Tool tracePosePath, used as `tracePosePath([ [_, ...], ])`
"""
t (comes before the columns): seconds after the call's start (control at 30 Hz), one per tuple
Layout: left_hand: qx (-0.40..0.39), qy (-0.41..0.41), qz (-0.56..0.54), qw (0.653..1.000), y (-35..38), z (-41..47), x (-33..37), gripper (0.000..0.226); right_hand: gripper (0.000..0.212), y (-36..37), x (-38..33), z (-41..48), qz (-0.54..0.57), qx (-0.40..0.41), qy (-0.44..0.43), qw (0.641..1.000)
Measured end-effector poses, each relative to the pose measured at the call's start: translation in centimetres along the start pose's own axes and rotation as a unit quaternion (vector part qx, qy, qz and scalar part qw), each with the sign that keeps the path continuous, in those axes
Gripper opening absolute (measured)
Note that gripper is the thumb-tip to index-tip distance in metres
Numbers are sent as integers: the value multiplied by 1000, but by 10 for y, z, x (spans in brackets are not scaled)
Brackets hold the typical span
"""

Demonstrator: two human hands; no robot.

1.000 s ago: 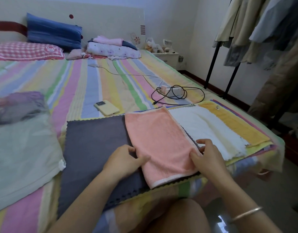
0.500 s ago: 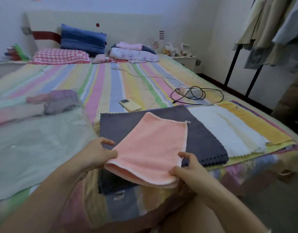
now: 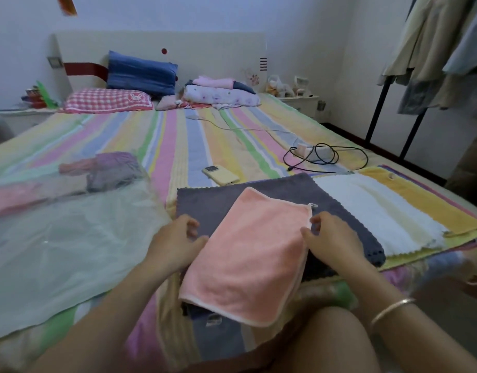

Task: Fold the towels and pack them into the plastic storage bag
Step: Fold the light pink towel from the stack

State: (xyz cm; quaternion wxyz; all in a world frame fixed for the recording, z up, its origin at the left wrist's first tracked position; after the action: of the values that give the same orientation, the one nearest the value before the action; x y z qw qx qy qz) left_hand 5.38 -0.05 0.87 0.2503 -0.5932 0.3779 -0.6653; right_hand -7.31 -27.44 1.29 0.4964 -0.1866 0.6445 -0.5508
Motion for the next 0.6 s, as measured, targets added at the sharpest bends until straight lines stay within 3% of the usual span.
tracePosePath([
  [0.07, -20, 37, -37, 998, 12, 27, 27, 25, 54, 5, 5, 30, 24, -22, 37, 999],
  [0.13, -52, 41, -51, 997, 32, 58, 47, 28, 50, 12, 14, 55, 104, -44, 91, 989],
  [0.23, -101, 4, -78, 992, 62, 101, 66, 44, 45, 24, 27, 78, 246, -50, 161, 954],
  [0.3, -119, -36, -125, 984, 77, 125, 72, 52, 51, 30, 32, 90, 273, -64, 173, 944],
  [0.43, -115, -24, -125, 985, 90, 150, 78, 20, 43, 29, 28, 106, 290, -77, 150, 942],
  [0.53, -71, -9, -146, 987, 73, 160, 77, 23, 22, 20, 15, 115, 324, -74, 88, 939],
  [0.6, -39, -6, -195, 980, 51, 169, 76, 19, 18, 11, 5, 125, 317, -51, 54, 945],
])
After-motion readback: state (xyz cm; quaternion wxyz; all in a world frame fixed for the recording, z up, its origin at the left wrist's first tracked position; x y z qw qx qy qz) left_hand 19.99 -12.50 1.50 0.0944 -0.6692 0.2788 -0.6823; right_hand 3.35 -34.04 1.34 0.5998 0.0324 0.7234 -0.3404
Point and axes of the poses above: each hand's wrist, its own z-axis towards the middle knuckle, its own y-axis out of the palm, x = y × z, the point moved 4 cm from there along z, towards the middle knuckle, and after that the axes turned 8 degrees about -y, right-handed, at the moved point
